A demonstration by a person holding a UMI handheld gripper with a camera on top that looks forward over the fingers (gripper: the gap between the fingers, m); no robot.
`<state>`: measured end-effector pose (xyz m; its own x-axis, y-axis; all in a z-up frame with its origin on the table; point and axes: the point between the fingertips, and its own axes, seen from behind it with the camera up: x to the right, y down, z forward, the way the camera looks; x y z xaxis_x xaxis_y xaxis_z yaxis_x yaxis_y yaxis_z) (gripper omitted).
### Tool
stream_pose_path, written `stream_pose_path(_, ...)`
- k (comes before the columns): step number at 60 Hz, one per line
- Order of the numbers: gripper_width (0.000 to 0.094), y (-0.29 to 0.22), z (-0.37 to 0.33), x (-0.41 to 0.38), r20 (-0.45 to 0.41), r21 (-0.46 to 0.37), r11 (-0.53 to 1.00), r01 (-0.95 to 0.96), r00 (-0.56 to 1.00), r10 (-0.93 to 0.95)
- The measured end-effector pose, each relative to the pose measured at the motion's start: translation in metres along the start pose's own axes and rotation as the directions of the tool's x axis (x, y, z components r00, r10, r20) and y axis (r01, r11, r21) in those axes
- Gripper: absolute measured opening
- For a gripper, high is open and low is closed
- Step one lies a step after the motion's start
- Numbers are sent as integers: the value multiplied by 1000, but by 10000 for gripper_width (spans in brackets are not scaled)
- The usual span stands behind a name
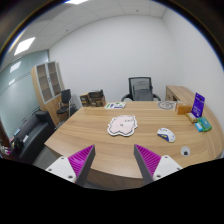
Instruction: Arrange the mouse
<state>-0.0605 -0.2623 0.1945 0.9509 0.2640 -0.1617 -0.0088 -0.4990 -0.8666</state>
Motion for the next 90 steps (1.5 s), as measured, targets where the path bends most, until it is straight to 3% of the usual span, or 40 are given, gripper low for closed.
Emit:
stream_pose_path(19, 824, 24, 43, 142, -266, -25, 999, -41, 963, 33)
stream_pose_path(28, 825, 32, 82, 221, -320, -44, 998, -46, 947, 30)
stream_pose_path(37, 825, 41, 136, 285, -300, -81, 996, -28, 954, 3)
stream_pose_path(51, 825, 50, 209, 318, -219, -140, 990, 8, 975, -39)
stream_pose_path(67, 822, 30, 257, 342, -188, -110, 994, -21, 982, 0)
stream_pose_path(73, 743, 21, 269, 353, -210, -98, 995, -33, 978, 12)
stream_pose_path(75, 644, 20, 271, 356, -210, -97, 994, -40, 978, 19)
stream_pose_path(76, 545, 20, 272, 355, -209, -98, 994, -44, 978, 22)
stream_pose_path(77, 521, 20, 272, 358, -218, -102, 994, -48, 976, 25)
stream_pose_path(85, 398, 21, 272, 355, -239, -155, 988, -13, 971, -24)
stream_pose_path(90, 359, 15, 278, 324, -181, -164, 985, -48, 983, 18)
